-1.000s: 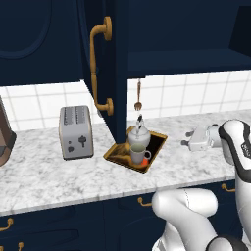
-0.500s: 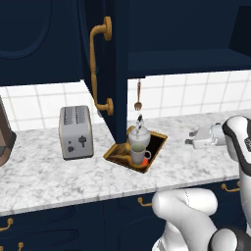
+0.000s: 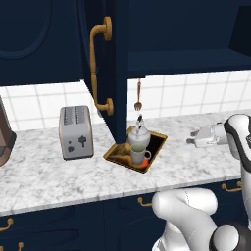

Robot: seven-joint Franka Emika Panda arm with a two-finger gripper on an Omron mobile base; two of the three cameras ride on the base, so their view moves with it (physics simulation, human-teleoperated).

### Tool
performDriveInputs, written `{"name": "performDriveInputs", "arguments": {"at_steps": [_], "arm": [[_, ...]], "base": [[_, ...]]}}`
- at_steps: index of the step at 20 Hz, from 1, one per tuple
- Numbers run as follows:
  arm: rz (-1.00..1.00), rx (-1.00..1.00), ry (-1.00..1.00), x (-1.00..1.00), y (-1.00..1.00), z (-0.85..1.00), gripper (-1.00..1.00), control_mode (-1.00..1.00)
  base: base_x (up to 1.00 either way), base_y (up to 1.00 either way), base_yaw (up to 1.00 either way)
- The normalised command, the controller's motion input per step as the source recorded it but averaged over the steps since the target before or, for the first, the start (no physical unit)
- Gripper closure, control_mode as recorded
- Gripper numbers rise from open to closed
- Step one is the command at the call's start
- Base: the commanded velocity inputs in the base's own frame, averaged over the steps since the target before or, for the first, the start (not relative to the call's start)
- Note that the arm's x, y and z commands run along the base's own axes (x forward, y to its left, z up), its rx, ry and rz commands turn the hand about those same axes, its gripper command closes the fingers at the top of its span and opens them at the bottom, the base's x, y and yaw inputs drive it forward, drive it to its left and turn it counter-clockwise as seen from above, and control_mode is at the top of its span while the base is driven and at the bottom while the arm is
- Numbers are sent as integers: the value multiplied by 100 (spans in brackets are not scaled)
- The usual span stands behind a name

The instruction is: Pick the kettle from the counter and place it on the tray. Then pick the mug from the cabinet and place it on the tray. Then close the cabinet doors.

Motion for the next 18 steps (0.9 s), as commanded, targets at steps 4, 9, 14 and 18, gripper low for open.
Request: {"name": "performDriveInputs", "arguments": {"at_steps": [4,9,14,18], "arm": [[0,0,0,-1,-18,0,-100,-100],[0,0,0,-8,-41,0,-100,-100],[0,0,0,-24,-40,0,-100,-100],[0,0,0,-49,-52,0,-100,-100]], "base": [[0,0,0],[0,0,0],[0,0,0],[0,0,0]]}}
